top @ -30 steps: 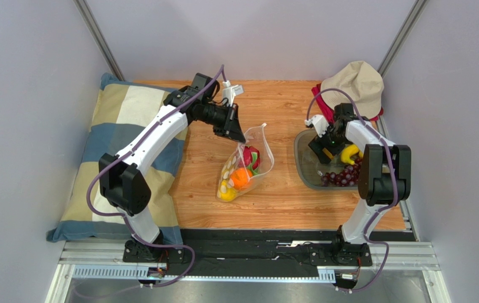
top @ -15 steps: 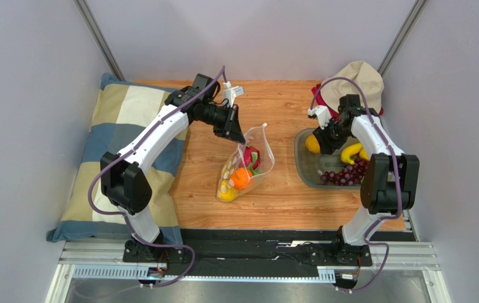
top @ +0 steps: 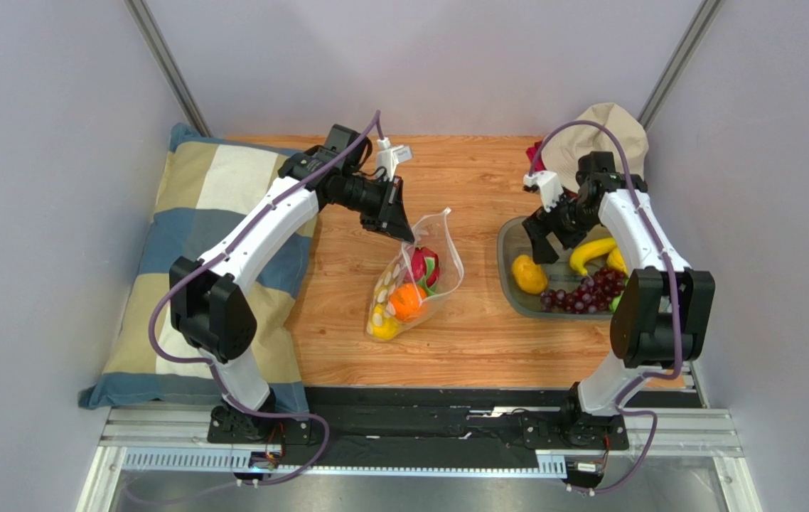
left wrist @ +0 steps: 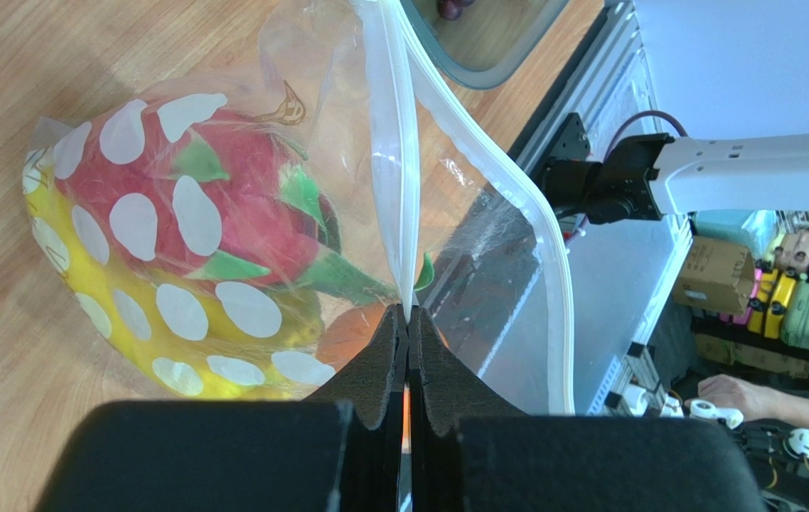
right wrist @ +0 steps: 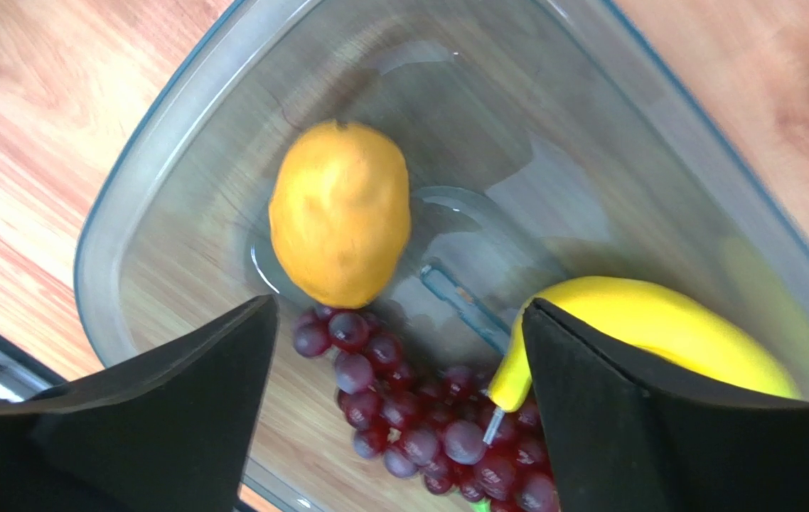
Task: Place the food in the zip-top bag and seal the zipper
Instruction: Pick up the fake fruit from the bin.
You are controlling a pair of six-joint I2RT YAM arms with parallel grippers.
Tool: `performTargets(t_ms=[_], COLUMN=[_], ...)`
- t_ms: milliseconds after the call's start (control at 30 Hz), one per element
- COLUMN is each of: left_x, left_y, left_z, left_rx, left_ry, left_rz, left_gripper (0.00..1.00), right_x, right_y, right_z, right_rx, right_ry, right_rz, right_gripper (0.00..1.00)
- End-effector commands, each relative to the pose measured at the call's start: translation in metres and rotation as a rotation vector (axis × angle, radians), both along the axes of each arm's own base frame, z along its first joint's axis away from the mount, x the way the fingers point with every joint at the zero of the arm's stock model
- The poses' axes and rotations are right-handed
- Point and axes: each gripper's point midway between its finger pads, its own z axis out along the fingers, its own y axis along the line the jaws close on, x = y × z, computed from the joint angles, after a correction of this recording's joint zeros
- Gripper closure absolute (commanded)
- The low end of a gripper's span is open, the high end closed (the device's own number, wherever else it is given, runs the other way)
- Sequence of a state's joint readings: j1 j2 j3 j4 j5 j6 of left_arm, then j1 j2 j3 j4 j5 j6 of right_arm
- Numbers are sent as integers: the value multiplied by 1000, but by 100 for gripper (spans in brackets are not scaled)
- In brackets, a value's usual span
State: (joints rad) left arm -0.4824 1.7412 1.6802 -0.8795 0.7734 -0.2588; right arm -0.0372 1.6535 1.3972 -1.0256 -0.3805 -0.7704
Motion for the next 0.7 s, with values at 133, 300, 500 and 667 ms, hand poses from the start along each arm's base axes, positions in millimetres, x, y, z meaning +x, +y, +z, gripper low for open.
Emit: performTargets(t_ms=[133, 300, 500, 667], left_x=[2, 2, 3, 3], left_y=[1, 1, 1, 1], left_z=[3, 2, 2, 0], left_rx=[-10, -9, -9, -9], left_ry=[-37, -34, -38, -30], left_rz=[-14, -11, -9, -9], left_gripper=[100, 100, 100, 100], right_x=[8, 2, -1, -11], right_y=[15, 22, 27, 29], right_z=[-31, -62, -68, -60], right_rx=[34, 13, 38, 50], right_ry=[140, 189, 247, 278], right_rz=[-36, -20, -47, -75], right_gripper=[0, 5, 33, 26])
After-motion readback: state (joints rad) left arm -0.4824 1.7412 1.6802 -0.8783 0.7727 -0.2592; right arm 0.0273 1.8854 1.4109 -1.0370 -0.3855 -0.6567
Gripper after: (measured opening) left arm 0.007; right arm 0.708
